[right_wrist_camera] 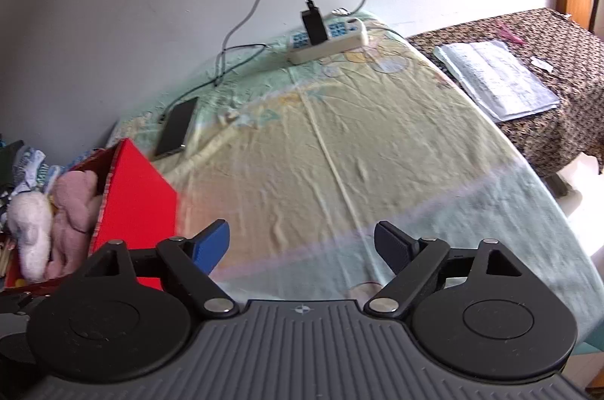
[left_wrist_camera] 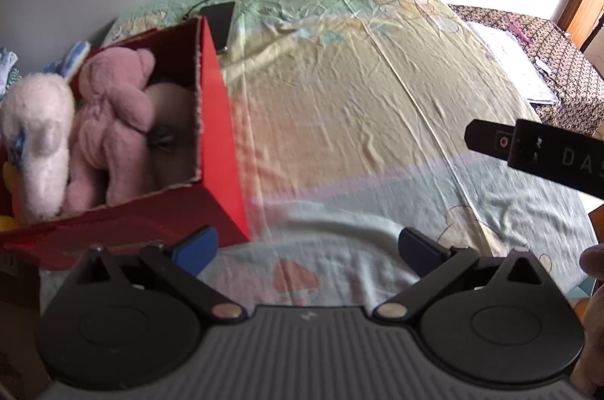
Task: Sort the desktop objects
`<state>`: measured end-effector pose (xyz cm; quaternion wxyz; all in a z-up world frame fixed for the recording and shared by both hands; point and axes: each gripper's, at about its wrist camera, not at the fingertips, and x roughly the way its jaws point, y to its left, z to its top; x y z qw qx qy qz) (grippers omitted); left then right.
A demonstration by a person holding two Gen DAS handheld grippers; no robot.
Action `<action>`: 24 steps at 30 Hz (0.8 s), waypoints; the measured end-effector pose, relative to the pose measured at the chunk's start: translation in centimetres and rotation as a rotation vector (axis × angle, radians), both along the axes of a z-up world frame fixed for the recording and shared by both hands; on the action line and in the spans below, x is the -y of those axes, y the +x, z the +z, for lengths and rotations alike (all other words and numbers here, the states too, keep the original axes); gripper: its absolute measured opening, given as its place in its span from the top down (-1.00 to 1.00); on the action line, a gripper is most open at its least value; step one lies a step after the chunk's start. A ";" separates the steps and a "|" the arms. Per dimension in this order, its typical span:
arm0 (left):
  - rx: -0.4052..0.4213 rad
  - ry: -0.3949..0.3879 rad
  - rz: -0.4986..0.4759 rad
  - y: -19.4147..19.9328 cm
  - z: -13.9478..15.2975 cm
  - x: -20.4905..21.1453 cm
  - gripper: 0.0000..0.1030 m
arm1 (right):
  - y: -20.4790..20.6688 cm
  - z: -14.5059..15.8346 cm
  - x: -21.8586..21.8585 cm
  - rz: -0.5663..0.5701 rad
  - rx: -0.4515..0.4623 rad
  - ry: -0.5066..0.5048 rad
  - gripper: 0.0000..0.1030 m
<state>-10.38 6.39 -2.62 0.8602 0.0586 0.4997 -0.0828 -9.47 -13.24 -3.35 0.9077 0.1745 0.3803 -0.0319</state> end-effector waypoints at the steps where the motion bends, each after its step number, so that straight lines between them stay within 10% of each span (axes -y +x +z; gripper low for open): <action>1: -0.006 0.003 0.003 0.2 -0.2 0.4 -0.98 | 0.1 -0.1 0.3 -0.006 -0.014 -0.008 -0.70; 24: -0.094 0.063 0.021 3.1 -3.4 4.9 -0.98 | 1.8 -3.5 3.0 -0.026 -0.165 -0.104 -0.69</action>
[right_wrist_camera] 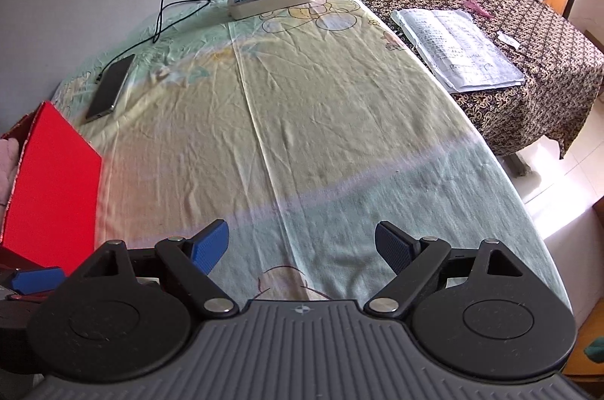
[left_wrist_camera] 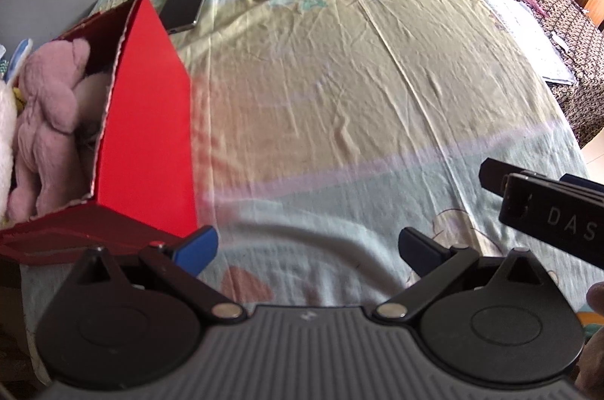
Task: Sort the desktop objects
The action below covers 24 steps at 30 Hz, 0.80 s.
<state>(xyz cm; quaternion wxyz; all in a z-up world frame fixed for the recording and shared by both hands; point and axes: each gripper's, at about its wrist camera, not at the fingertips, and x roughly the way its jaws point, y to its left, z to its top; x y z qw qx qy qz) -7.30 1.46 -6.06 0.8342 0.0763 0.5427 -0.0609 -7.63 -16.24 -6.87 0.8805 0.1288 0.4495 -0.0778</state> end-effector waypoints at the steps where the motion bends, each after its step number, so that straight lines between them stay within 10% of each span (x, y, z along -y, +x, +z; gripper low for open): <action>1: -0.002 0.003 0.003 0.0 -0.1 -0.1 -0.98 | 0.1 -0.1 -0.1 0.004 -0.004 -0.007 -0.69; 24: 0.010 -0.005 0.026 -1.9 -0.2 -6.0 -0.98 | -0.2 0.2 -6.8 0.068 -0.031 -0.084 -0.69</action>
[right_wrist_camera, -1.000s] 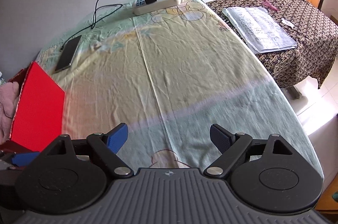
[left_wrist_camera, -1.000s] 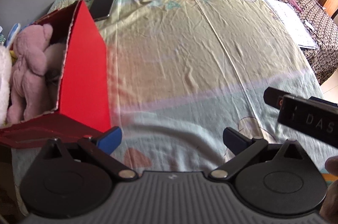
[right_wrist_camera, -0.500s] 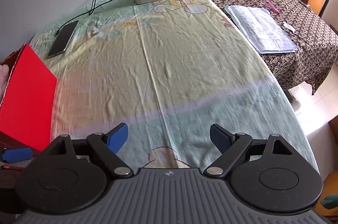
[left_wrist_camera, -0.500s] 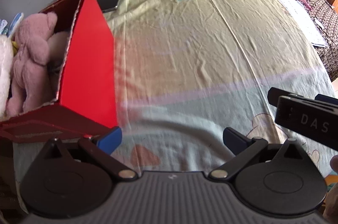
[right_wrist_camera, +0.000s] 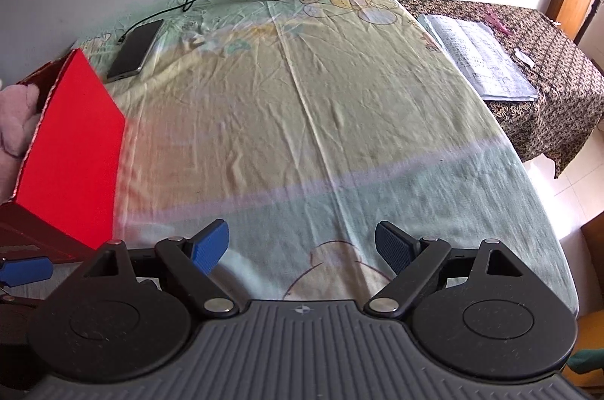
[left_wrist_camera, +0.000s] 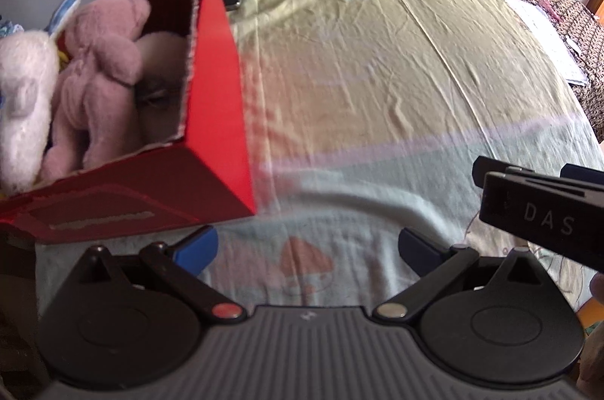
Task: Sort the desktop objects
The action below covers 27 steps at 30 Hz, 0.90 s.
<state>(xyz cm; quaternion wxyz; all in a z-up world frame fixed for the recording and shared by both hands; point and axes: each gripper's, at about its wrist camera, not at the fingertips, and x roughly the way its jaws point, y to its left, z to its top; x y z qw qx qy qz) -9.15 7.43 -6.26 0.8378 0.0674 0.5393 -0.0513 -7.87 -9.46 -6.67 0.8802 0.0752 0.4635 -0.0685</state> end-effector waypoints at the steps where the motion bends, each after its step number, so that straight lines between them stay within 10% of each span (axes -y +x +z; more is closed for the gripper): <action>1: 0.000 -0.001 0.001 -0.1 0.0 -0.5 -0.98 | -0.1 0.1 -0.5 0.003 0.003 -0.004 -0.69; 27: 0.027 -0.019 0.034 -1.3 1.2 -10.4 -0.98 | -0.4 1.5 -10.3 0.050 0.030 -0.024 -0.70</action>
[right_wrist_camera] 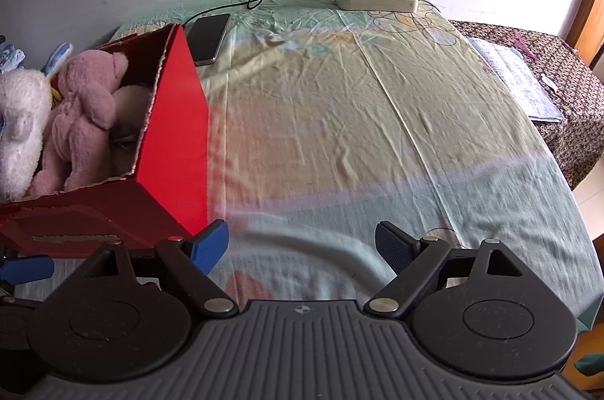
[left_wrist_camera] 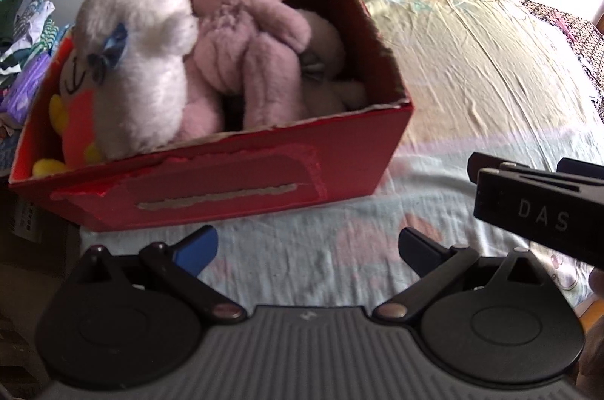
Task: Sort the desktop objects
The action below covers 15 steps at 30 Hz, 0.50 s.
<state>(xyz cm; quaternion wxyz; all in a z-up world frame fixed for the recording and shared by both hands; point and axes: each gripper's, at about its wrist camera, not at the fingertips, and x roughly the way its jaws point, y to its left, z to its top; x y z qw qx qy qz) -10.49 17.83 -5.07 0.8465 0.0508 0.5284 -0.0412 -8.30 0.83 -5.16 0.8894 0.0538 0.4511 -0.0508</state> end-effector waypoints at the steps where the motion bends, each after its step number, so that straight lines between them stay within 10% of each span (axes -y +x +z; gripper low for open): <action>1: 0.001 -0.001 0.002 0.0 0.0 -0.2 -0.98 | 0.1 0.0 -0.3 0.001 0.001 0.000 -0.70; 15: -0.007 -0.030 0.024 -0.2 0.6 -3.6 -0.98 | 0.2 0.9 -3.1 0.023 0.004 0.016 -0.70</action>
